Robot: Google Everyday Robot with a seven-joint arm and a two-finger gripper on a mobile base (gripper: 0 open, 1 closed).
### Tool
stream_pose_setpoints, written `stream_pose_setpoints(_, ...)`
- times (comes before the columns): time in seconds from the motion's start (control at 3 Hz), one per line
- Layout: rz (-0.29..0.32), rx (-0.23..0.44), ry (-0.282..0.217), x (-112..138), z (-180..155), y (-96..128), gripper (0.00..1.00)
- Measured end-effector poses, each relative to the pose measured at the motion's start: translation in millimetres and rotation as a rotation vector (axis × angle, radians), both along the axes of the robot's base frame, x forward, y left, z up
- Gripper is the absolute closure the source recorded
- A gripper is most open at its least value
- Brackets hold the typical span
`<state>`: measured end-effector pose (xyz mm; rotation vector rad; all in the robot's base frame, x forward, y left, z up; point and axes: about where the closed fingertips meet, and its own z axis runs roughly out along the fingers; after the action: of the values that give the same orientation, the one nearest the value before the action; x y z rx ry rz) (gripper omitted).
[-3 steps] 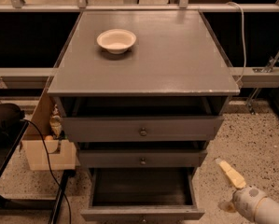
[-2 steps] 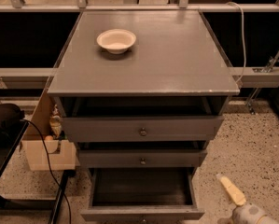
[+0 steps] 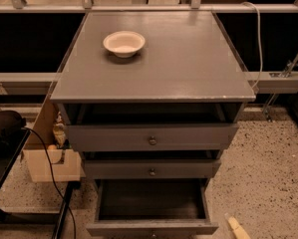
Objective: Close bottom drawer
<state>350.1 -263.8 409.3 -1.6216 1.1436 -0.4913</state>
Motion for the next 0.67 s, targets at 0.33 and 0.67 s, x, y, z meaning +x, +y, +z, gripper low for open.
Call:
stream_pose_setpoints(0.33,0.008,0.062,-0.006,-4.8,-23.9,16.5,0.19)
stream_pose_setpoints(0.67,0.008,0.062,-0.006,-4.8,-24.0,16.5,0.43)
